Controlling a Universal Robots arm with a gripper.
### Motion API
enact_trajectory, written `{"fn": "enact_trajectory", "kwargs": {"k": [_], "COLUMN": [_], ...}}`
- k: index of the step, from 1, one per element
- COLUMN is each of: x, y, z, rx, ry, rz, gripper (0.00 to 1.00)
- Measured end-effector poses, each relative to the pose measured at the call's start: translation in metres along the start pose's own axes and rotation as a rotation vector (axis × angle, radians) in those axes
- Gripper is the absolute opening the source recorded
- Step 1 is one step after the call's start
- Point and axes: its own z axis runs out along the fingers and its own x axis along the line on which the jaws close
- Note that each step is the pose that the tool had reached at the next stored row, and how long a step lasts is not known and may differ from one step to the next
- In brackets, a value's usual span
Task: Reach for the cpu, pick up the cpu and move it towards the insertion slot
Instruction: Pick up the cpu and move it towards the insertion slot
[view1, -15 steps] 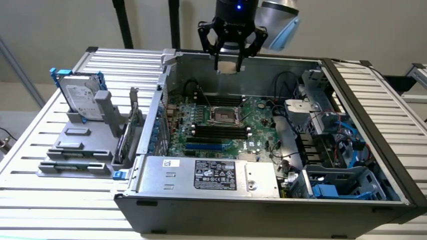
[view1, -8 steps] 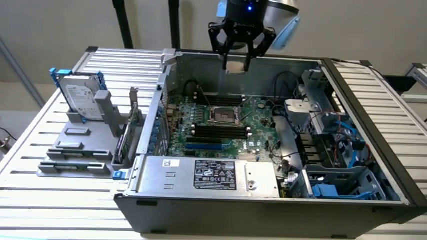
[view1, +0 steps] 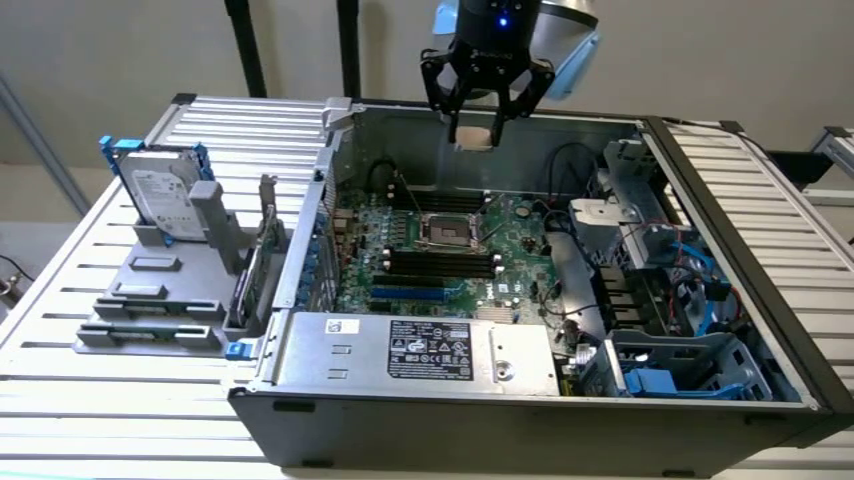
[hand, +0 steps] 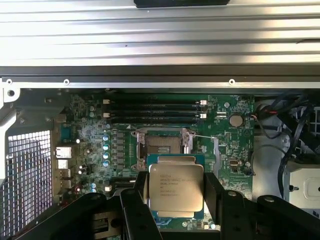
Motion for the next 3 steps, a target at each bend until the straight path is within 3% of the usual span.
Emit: {"fn": "enact_trajectory", "kwargs": {"k": [3], "x": [0.0000], "y": [0.0000], "z": [0.0000], "rx": [0.0000], "ry": [0.0000], "rz": [0.000], "gripper": [0.55]}}
